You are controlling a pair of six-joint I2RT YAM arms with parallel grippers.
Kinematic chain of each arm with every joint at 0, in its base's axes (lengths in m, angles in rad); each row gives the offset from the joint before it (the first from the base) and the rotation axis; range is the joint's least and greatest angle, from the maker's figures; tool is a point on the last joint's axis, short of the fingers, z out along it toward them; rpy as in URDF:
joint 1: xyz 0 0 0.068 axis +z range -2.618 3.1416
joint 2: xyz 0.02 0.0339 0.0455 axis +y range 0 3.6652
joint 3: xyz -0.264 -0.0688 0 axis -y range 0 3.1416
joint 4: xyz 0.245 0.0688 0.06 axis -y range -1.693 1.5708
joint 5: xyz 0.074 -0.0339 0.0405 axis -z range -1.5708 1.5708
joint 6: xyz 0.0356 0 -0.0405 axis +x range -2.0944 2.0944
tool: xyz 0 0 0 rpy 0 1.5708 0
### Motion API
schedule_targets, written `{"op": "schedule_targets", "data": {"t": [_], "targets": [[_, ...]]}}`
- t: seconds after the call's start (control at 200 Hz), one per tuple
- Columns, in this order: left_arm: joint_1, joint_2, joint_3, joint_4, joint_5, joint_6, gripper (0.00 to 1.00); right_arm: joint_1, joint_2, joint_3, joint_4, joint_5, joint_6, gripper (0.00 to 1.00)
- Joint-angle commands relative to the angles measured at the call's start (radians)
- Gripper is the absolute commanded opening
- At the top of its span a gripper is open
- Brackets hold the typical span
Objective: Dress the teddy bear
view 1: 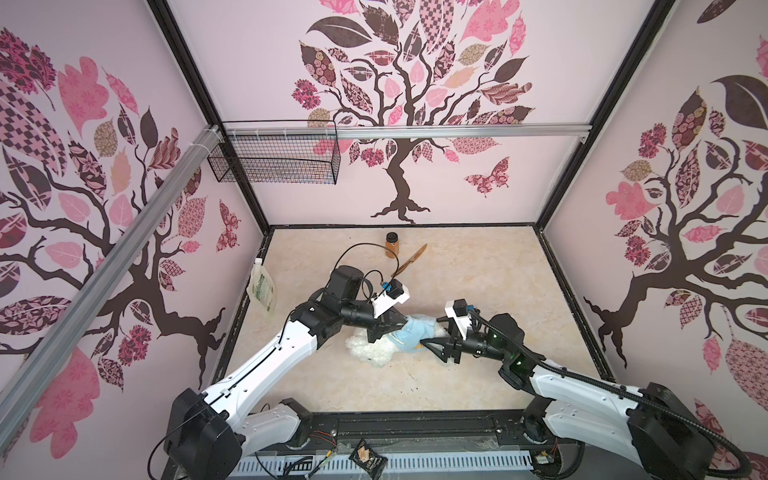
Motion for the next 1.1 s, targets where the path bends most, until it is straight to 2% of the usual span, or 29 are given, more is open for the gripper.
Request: {"op": "schedule_targets", "data": {"t": [0.0,0.055,0.155,0.235,0.3,0.39,0.515,0.575,0.7,0.87,1.095], "targets": [[-0.006,0.009,0.042,-0.009,-0.024,0.026,0.0,0.003,0.006,0.064,0.04,-0.076,-0.031,0.84],[-0.008,0.015,0.045,-0.016,-0.037,0.028,0.0,0.003,0.0,0.06,0.034,-0.084,-0.04,0.87],[-0.008,0.02,0.046,-0.035,-0.037,0.046,0.0,0.003,0.001,0.064,0.034,-0.072,-0.037,0.87],[-0.012,0.022,0.042,-0.046,-0.034,0.061,0.0,0.003,0.02,0.082,0.032,-0.045,-0.021,0.82],[-0.012,0.02,0.042,-0.055,-0.034,0.071,0.0,0.003,0.047,0.106,-0.002,-0.005,-0.018,0.66],[-0.012,0.001,0.038,-0.063,-0.041,0.082,0.0,0.002,0.073,0.117,-0.04,0.079,-0.001,0.33],[-0.012,-0.044,0.017,-0.063,-0.055,0.078,0.0,0.0,0.06,0.092,-0.056,0.161,0.019,0.19],[-0.01,-0.062,0.009,-0.075,-0.08,0.077,0.0,-0.01,0.043,0.073,-0.051,0.196,0.051,0.0],[0.028,-0.092,-0.011,-0.071,-0.082,0.043,0.0,-0.027,0.007,0.014,-0.007,0.256,0.131,0.0],[0.095,-0.156,-0.079,0.08,-0.019,-0.088,0.0,-0.031,-0.01,-0.046,0.047,0.297,0.249,0.0],[0.111,-0.197,-0.129,0.102,-0.006,-0.116,0.0,-0.036,-0.004,-0.069,0.085,0.322,0.365,0.0]]}}
